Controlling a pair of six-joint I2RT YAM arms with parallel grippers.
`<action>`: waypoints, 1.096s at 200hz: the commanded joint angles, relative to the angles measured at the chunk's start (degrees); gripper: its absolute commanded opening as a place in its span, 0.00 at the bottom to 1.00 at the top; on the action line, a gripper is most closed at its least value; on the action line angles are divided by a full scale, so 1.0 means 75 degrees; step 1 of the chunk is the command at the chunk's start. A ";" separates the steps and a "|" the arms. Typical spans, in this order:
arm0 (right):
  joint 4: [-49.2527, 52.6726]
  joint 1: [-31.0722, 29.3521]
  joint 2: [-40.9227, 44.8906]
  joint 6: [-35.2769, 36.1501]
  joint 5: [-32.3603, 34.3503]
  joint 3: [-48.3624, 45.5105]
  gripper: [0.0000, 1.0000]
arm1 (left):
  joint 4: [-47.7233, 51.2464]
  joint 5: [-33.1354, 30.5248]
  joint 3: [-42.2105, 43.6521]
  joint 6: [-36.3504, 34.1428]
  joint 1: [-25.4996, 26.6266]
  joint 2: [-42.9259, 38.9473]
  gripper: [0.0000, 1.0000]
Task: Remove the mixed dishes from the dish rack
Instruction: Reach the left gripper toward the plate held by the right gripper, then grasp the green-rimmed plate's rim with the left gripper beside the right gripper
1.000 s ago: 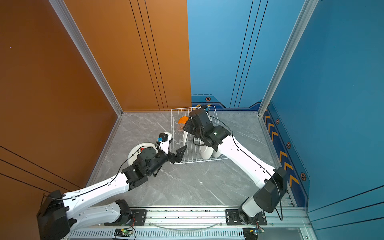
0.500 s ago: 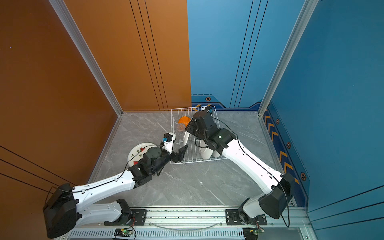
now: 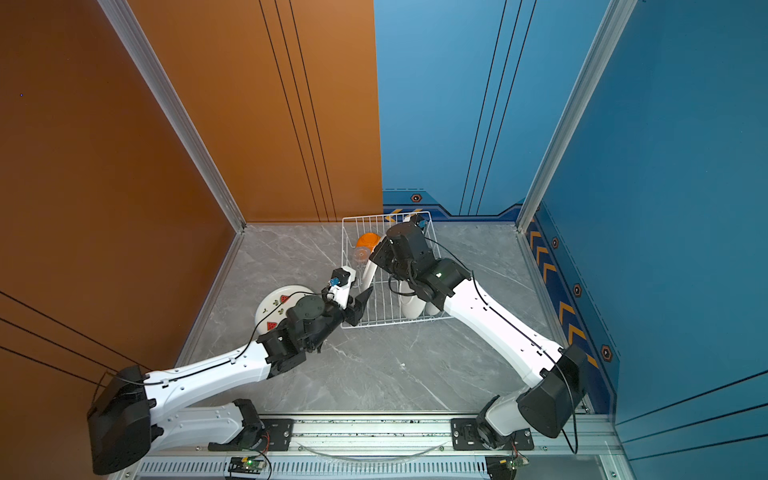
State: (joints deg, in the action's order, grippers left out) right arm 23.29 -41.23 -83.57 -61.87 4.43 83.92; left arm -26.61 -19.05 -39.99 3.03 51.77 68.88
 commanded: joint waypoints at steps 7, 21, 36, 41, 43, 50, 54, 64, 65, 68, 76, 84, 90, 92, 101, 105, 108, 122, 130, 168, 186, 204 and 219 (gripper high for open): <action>-0.0404 0.0009 0.0191 -0.0378 -0.0216 -0.0104 0.00 | -0.0365 -0.0779 -0.0262 -0.0431 0.0193 0.0164 0.51; -0.0444 0.0026 0.0194 -0.0494 -0.0281 -0.0147 0.00 | -0.0378 -0.1013 -0.0284 -0.0431 0.0239 0.0217 0.48; -0.0565 0.0035 0.0206 -0.0616 -0.0339 -0.0218 0.00 | -0.0406 -0.1117 -0.0276 -0.0461 0.0252 0.0243 0.42; -0.0595 0.0036 0.0216 -0.0651 -0.0356 -0.0237 0.00 | -0.0423 -0.1139 -0.0266 -0.0509 0.0258 0.0249 0.40; -0.0606 0.0042 0.0220 -0.0668 -0.0359 -0.0248 0.00 | -0.0433 -0.1145 -0.0260 -0.0524 0.0264 0.0249 0.38; -0.0631 0.0044 0.0232 -0.0709 -0.0359 -0.0266 0.00 | -0.0436 -0.1228 -0.0264 -0.0564 0.0279 0.0261 0.31; -0.0641 0.0048 0.0240 -0.0726 -0.0358 -0.0272 0.00 | -0.0436 -0.1289 -0.0265 -0.0593 0.0277 0.0264 0.28; -0.0676 0.0049 0.0248 -0.0771 -0.0344 -0.0311 0.00 | -0.0436 -0.1415 -0.0253 -0.0639 0.0300 0.0293 0.25; -0.0678 0.0049 0.0252 -0.0779 -0.0350 -0.0313 0.00 | -0.0436 -0.1424 -0.0256 -0.0650 0.0303 0.0295 0.26; -0.0689 0.0041 0.0250 -0.0794 -0.0351 -0.0314 0.00 | -0.0436 -0.1451 -0.0248 -0.0669 0.0296 0.0296 0.27; -0.0731 0.0048 0.0258 -0.0847 -0.0370 -0.0342 0.00 | -0.0436 -0.1538 -0.0252 -0.0713 0.0296 0.0303 0.29; -0.0816 0.0041 0.0256 -0.0907 -0.0421 -0.0371 0.00 | -0.0436 -0.1610 -0.0225 -0.0743 0.0316 0.0306 0.30; -0.0862 0.0042 0.0245 -0.0942 -0.0458 -0.0383 0.00 | -0.0436 -0.1649 -0.0224 -0.0764 0.0307 0.0303 0.30; -0.0876 0.0046 0.0239 -0.0961 -0.0484 -0.0379 0.00 | -0.0436 -0.1660 -0.0223 -0.0769 0.0305 0.0298 0.30; -0.0929 0.0038 0.0210 -0.1018 -0.0541 -0.0385 0.00 | -0.0436 -0.1696 -0.0217 -0.0788 0.0313 0.0296 0.30; -0.0951 0.0036 0.0189 -0.1059 -0.0564 -0.0401 0.00 | -0.0436 -0.1709 -0.0201 -0.0803 0.0307 0.0295 0.30; -0.0970 0.0037 0.0173 -0.1074 -0.0585 -0.0407 0.00 | -0.0436 -0.1715 -0.0203 -0.0817 0.0318 0.0292 0.30; -0.1064 0.0036 0.0120 -0.1146 -0.0642 -0.0445 0.00 | -0.0441 -0.1785 -0.0212 -0.0855 0.0314 0.0306 0.27; -0.1125 0.0042 0.0090 -0.1193 -0.0680 -0.0473 0.00 | -0.0458 -0.1830 -0.0206 -0.0877 0.0307 0.0307 0.23; -0.1331 0.0084 -0.0013 -0.1337 -0.0798 -0.0558 0.00 | -0.0530 -0.1943 -0.0189 -0.1140 0.0319 0.0361 0.13; -0.1385 0.0084 -0.0032 -0.1359 -0.0816 -0.0572 0.00 | -0.0564 -0.2047 -0.0176 -0.1177 0.0321 0.0374 0.05; -0.1428 0.0079 -0.0060 -0.1396 -0.0842 -0.0583 0.00 | -0.0594 -0.2123 -0.0168 -0.1201 0.0322 0.0378 0.00; -0.1524 0.0259 -0.0094 -0.1430 -0.0913 -0.0609 0.00 | -0.0646 -0.2193 -0.0143 -0.1246 0.0328 0.0384 0.00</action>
State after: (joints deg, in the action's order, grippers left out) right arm 16.56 -40.80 -83.61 -72.29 0.60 79.85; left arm -27.66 -34.68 -40.66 -7.38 53.98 71.88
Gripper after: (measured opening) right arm 0.067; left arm 0.178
